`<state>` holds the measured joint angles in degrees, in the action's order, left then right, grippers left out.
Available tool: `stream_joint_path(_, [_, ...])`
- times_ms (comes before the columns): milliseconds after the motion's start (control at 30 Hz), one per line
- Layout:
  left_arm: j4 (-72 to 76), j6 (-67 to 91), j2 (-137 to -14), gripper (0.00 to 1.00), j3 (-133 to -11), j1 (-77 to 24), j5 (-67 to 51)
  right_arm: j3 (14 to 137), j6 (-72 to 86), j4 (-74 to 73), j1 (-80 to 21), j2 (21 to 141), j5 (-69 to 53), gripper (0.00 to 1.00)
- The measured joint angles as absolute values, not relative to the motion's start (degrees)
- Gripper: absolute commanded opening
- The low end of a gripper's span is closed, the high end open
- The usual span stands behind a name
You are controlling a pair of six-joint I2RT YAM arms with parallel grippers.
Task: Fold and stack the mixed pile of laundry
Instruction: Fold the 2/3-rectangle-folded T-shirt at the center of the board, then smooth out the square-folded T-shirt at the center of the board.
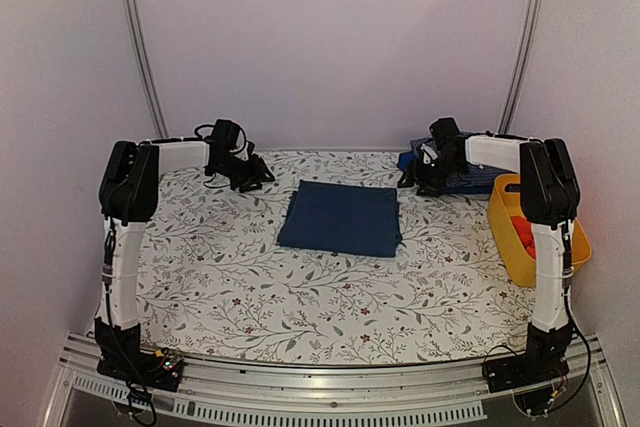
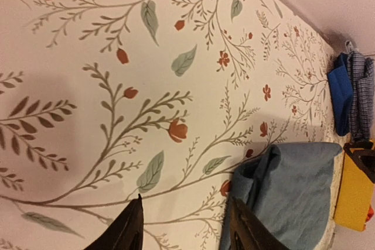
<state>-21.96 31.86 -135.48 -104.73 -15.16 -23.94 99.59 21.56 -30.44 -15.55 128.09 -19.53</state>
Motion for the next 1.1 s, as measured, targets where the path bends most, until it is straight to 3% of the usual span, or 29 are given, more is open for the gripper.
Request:
stream_joint_path(133, [-21.8, 31.3, -130.0, 0.56, -100.7, -12.3, -21.5, 99.6, 20.3, -32.5, -12.8, 124.3, -17.8, 0.71])
stream_joint_path(300, [-18.6, 29.3, -120.6, 0.53, -93.3, -11.2, -23.5, 97.6, 18.6, -31.6, -11.5, 118.0, -20.9, 0.65])
stream_joint_path(467, [-14.0, 27.1, -118.1, 0.50, -89.3, -16.8, -30.0, 90.9, 20.1, -26.9, -15.5, 113.2, -29.3, 0.61])
stream_joint_path(767, [-9.6, 28.0, -124.2, 0.45, -85.4, -28.9, -35.4, 86.8, 27.3, -17.3, -29.7, 118.3, -39.7, 0.57])
stream_joint_path(1100, [-5.7, 28.8, -120.5, 0.41, -72.3, -27.1, -34.8, 74.5, 28.6, -7.7, -29.5, 122.3, -42.8, 0.55])
